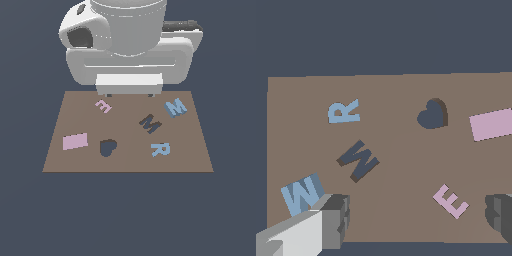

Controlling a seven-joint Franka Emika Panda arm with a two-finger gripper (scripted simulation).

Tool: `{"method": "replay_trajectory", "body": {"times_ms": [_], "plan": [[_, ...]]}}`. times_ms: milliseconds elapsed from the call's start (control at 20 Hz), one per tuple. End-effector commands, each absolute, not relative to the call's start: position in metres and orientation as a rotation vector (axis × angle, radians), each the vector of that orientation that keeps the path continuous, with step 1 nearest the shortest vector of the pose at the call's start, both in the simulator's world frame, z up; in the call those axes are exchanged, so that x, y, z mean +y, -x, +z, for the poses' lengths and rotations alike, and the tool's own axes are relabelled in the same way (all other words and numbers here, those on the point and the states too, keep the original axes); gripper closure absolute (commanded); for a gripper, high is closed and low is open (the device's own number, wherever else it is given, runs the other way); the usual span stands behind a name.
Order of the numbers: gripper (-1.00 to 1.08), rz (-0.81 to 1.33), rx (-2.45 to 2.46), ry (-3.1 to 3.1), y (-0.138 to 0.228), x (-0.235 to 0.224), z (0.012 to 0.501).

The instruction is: Insert a designated object into the corresponding slot on a board.

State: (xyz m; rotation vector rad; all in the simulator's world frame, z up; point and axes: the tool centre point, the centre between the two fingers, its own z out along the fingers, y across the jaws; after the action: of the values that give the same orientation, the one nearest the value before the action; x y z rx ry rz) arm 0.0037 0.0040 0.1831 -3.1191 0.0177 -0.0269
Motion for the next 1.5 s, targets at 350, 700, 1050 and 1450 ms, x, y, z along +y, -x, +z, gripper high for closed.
{"method": "replay_trajectory", "body": {"times_ms": [350, 700, 1050, 1450], "plan": [[-0.92, -0.024, -0.055, 3.120, 0.001, 0.024, 0.168], [-0.92, -0.016, -0.272, 3.114, 0.019, 0.082, 0.124], [-0.92, -0.005, -0.513, 3.092, 0.048, 0.142, 0.074], [-0.92, 0.000, -0.615, 3.080, 0.063, 0.165, 0.050]]}}
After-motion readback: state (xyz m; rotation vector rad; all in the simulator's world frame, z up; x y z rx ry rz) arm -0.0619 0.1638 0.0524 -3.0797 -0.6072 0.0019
